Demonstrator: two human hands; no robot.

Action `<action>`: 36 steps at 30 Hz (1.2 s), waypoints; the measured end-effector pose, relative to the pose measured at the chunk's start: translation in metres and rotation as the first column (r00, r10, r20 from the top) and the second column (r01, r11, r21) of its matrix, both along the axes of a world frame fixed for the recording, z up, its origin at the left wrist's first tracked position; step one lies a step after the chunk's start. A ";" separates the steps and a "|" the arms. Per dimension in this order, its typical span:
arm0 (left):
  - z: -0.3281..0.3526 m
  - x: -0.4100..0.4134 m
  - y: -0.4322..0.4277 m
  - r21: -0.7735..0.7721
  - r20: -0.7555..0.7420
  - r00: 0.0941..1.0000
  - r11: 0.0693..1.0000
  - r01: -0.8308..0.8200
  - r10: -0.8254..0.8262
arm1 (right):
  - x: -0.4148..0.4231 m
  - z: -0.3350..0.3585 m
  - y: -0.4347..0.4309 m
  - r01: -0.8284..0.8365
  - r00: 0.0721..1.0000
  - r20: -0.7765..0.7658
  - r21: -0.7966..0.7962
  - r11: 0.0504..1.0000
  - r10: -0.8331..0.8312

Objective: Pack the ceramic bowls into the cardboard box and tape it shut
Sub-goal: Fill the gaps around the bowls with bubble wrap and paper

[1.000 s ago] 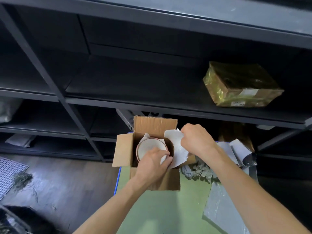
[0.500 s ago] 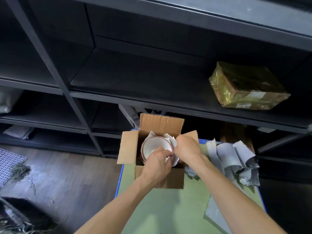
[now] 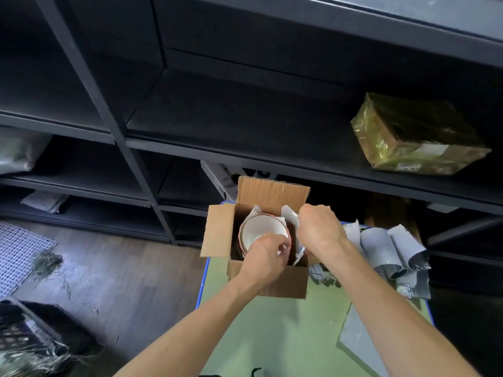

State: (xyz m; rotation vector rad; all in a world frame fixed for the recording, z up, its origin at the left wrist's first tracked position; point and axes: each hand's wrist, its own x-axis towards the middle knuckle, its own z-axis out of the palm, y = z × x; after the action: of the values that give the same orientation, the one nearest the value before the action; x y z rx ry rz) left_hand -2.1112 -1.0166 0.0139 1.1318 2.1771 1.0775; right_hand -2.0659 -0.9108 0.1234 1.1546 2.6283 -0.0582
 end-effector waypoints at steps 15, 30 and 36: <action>0.002 -0.005 0.001 -0.033 0.056 0.998 0.999 -0.028 0.029 | 0.015 -0.047 -0.007 -0.033 0.989 -0.138 0.099 0.995 0.047; 0.010 0.002 -0.002 -0.071 -0.050 0.999 0.997 0.000 -0.003 | 0.053 -0.036 0.014 -0.032 0.895 -0.447 -0.092 0.995 -0.012; 0.016 0.011 -0.005 -0.008 -0.099 0.994 0.999 -0.042 0.041 | 0.107 -0.029 0.025 0.023 0.871 -0.480 -0.180 0.983 -0.108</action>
State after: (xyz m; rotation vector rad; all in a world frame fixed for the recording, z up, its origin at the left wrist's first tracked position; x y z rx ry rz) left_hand -2.1006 -1.0211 0.0299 1.1632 2.2888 1.0470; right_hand -1.9586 -0.8854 0.0944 1.3059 2.9283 -0.6588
